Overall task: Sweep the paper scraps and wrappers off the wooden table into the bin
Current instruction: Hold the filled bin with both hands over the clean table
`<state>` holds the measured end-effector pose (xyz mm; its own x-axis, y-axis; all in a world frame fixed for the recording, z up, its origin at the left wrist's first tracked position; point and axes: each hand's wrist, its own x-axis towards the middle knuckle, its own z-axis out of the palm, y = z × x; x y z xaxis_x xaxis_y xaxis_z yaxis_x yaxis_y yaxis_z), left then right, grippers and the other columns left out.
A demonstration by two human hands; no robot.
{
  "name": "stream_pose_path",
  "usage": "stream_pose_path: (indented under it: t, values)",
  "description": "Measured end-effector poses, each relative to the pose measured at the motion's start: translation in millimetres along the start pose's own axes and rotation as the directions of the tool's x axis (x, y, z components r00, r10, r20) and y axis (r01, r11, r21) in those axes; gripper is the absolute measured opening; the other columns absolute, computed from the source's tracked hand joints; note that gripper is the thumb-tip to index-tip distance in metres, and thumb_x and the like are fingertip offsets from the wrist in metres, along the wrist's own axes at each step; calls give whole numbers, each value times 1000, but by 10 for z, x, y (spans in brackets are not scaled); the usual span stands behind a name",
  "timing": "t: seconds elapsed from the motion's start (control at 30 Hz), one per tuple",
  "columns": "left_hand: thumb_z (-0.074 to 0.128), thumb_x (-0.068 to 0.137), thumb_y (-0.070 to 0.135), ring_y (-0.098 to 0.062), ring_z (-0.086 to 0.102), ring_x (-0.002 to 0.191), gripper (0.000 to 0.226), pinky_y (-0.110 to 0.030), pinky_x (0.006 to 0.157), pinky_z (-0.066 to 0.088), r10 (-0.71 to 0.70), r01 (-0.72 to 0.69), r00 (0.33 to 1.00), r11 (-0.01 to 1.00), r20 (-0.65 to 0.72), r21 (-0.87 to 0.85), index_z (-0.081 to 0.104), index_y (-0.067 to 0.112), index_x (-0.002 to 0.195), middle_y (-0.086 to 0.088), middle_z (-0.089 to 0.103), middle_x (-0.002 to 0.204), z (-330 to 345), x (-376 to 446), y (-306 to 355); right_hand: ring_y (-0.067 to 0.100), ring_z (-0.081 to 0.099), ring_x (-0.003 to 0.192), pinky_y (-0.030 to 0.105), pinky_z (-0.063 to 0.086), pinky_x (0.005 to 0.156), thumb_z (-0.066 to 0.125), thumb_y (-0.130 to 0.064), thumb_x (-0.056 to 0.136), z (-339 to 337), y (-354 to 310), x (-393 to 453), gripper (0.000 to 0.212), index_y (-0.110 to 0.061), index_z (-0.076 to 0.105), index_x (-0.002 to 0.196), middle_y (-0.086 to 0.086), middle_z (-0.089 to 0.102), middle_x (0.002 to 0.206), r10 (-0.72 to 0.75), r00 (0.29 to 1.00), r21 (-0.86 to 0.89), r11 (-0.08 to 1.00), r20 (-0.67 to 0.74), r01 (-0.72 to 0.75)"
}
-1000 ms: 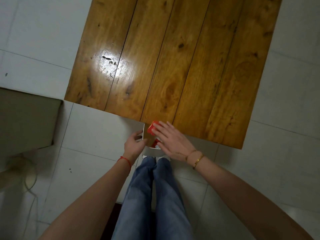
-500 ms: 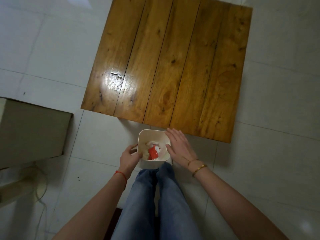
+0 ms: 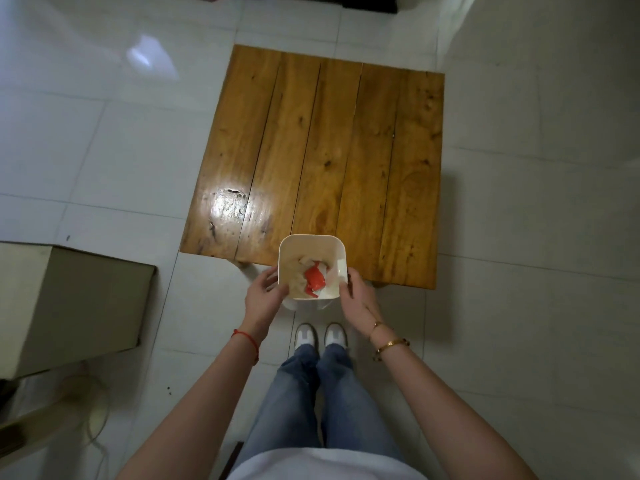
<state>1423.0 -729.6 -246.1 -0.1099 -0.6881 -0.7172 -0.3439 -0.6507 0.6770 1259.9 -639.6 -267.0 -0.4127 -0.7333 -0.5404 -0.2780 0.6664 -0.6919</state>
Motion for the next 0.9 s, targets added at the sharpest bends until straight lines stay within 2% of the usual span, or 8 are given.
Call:
stream_pose_path:
  t: [0.07, 0.17, 0.37, 0.43, 0.47, 0.6, 0.77, 0.9]
  values:
    - [65, 81, 13, -29, 60, 114, 50, -48, 97, 52, 37, -38, 999, 999, 10, 27, 56, 18, 130, -11, 63, 125, 22, 48, 134, 9, 59, 71, 19, 45, 54, 38, -29, 101, -74, -111, 69, 31, -24, 45, 130, -8, 61, 87, -19, 1000, 5, 1000, -14, 19]
    - [61, 84, 12, -27, 57, 117, 55, -42, 97, 50, 105, -109, 993, 990, 45, 92, 49, 17, 138, -11, 60, 130, 62, 158, 350, 6, 59, 71, 20, 50, 57, 41, -27, 100, -186, -262, 228, 31, -23, 46, 131, -14, 59, 85, -31, 999, 22, 999, -27, 31]
    - [54, 87, 5, -24, 57, 112, 53, -15, 68, 48, 196, -221, 969, 959, 152, 177, 45, 15, 139, -8, 57, 129, 129, 614, 729, 2, 55, 78, 19, 46, 58, 42, -30, 100, -326, -507, 735, 39, -22, 38, 138, -6, 58, 103, -4, 999, 24, 1000, -40, 5]
    - [52, 87, 3, -23, 57, 111, 51, -11, 64, 48, 205, -236, 965, 950, 165, 203, 46, 15, 136, -6, 58, 124, 148, 814, 831, 1, 54, 76, 19, 45, 57, 42, -29, 100, -344, -573, 924, 40, -21, 38, 139, -6, 57, 102, 2, 999, 26, 1000, -49, 0]
    - [51, 87, 2, -23, 57, 113, 52, -12, 69, 49, 203, -238, 963, 949, 176, 208, 46, 14, 137, -6, 58, 125, 155, 920, 868, 0, 53, 75, 19, 44, 56, 42, -28, 100, -347, -592, 1023, 41, -20, 38, 139, -4, 58, 104, 8, 999, 27, 1000, -53, -6]
    - [51, 88, 5, -27, 54, 123, 56, -35, 95, 48, 179, -231, 959, 944, 220, 236, 41, 14, 142, -12, 55, 136, 182, 1282, 985, 2, 50, 77, 13, 37, 55, 44, -26, 100, -330, -620, 1371, 42, -18, 37, 140, 1, 58, 117, 32, 997, 17, 999, -73, -31]
    - [50, 89, 7, -20, 52, 119, 56, -31, 92, 44, 155, -213, 959, 945, 236, 248, 41, 18, 143, -10, 54, 138, 215, 1583, 1038, 2, 48, 80, 11, 35, 55, 45, -25, 99, -269, -600, 1644, 41, -19, 37, 139, 3, 57, 127, 59, 995, 22, 998, -83, -57]
    - [49, 89, 5, -21, 53, 117, 57, -31, 91, 45, 148, -211, 957, 945, 248, 251, 38, 17, 143, -10, 53, 138, 215, 1686, 1035, 13, 57, 94, 18, 44, 65, 46, -27, 99, -237, -598, 1693, 45, -21, 34, 141, 4, 56, 130, 48, 995, 27, 999, -86, -46]
